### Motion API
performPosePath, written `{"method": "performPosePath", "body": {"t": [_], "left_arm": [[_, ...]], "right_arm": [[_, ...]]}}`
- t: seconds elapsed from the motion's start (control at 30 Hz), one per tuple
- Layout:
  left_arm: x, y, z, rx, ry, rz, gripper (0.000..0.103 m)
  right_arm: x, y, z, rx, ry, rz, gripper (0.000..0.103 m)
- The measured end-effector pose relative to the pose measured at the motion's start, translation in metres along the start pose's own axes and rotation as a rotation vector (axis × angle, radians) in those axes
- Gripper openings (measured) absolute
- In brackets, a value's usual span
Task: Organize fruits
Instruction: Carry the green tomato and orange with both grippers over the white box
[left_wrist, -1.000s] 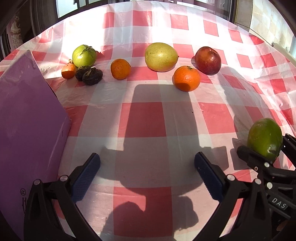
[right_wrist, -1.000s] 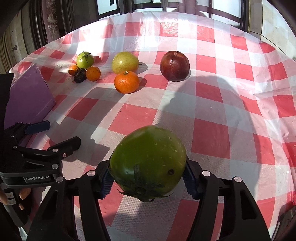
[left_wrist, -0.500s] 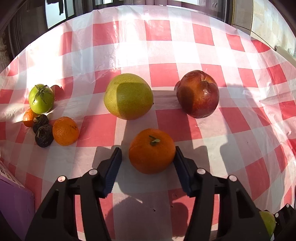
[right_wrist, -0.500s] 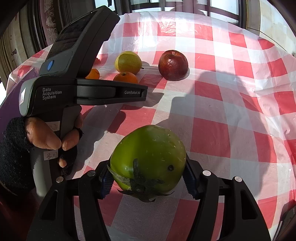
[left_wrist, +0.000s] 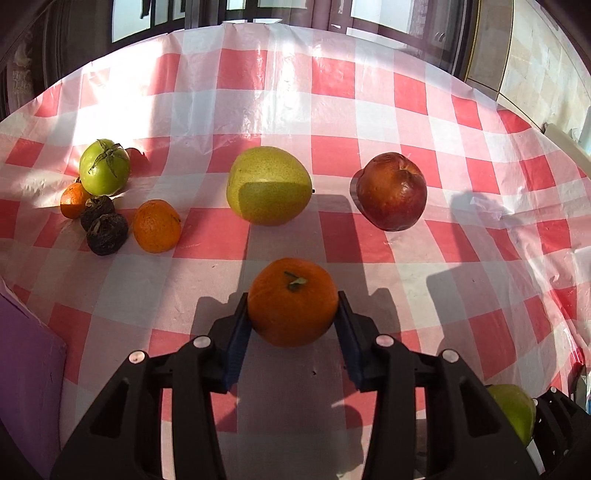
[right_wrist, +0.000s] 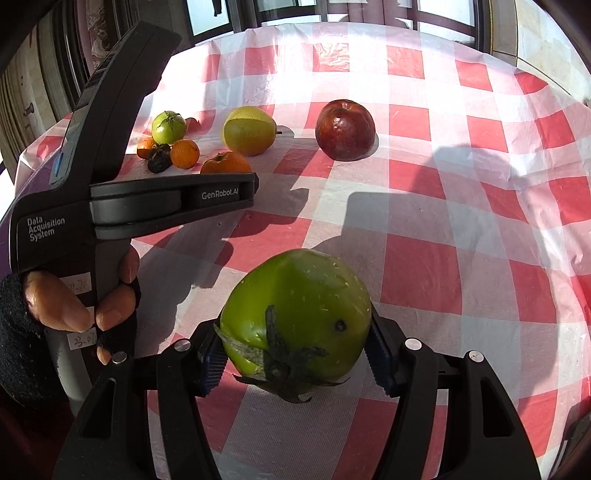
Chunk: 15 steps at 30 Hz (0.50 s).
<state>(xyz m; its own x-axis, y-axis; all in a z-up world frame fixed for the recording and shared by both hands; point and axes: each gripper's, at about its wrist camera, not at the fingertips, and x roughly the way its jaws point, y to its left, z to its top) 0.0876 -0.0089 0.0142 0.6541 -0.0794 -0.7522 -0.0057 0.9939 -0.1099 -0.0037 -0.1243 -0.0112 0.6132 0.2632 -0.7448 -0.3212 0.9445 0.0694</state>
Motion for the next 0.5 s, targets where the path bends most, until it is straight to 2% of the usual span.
{"method": "performPosePath", "body": {"t": [0.1,0.23,0.4,0.5], "left_arm": [[-0.028,0.012,-0.021,-0.039,-0.040,0.020,0.044],[-0.065,0.021,-0.049,-0.022,-0.074,0.051,0.044],[-0.100,0.026,-0.074,-0.004,-0.061,0.039,0.044],[-0.127,0.026,-0.087,0.016,-0.080,0.026,0.044]], "right_arm": [[0.000,-0.003,0.000,0.014,-0.004,0.020,0.062],[-0.002,-0.007,0.000,0.034,-0.011,0.043,0.062],[-0.002,-0.005,-0.001,0.031,-0.008,0.039,0.062],[-0.006,-0.005,-0.003,0.056,0.000,0.062,0.062]]}}
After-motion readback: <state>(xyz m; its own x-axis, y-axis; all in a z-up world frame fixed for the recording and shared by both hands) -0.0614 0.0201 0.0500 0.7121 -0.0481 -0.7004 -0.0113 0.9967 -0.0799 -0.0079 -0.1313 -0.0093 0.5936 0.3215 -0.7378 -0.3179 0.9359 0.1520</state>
